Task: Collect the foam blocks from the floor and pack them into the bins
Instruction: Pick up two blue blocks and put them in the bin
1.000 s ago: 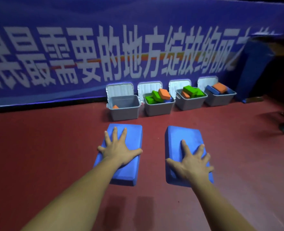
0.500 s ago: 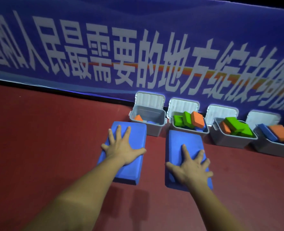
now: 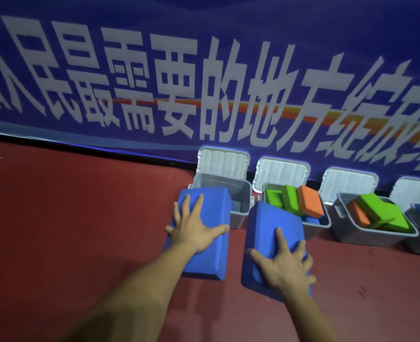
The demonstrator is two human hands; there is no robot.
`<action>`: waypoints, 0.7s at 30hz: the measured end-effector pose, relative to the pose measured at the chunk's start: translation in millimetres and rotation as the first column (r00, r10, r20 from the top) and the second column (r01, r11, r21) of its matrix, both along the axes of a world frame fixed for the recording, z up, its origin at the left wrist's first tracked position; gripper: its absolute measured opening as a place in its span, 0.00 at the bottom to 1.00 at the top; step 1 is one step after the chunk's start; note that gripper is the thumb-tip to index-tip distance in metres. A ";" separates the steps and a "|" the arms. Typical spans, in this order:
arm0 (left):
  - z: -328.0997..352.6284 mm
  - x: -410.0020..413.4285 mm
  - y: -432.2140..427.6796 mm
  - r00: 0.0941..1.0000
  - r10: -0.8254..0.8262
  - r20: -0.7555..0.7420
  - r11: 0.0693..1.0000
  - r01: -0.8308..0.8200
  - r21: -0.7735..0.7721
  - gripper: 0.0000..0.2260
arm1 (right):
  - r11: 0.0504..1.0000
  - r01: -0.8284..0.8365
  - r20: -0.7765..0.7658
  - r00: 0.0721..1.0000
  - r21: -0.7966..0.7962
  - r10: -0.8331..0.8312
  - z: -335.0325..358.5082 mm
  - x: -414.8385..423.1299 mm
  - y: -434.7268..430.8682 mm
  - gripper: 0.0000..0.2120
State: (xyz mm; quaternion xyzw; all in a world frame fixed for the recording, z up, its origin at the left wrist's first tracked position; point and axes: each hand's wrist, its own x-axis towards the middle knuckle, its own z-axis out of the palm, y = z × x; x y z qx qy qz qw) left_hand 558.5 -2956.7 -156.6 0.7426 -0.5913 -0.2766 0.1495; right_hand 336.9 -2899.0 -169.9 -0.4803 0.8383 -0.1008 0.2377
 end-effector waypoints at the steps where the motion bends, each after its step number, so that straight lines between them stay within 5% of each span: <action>1: -4.0 0.6 -18.4 1.000 0.005 0.002 1.000 -0.005 0.004 0.52 | 1.000 0.009 0.017 1.000 -0.001 -0.009 -1.8 0.1 -18.7 0.50; 17: -50.2 -77.0 -385.9 0.991 0.121 0.055 0.992 -0.123 0.032 0.51 | 0.997 -0.074 0.241 0.968 -0.003 0.072 -44.3 -55.0 -423.1 0.55; 21: -64.0 -92.5 -473.2 0.985 0.170 0.009 0.984 -0.170 -0.059 0.40 | 0.989 -0.135 0.165 0.976 -0.057 0.143 -53.1 -63.7 -519.2 0.43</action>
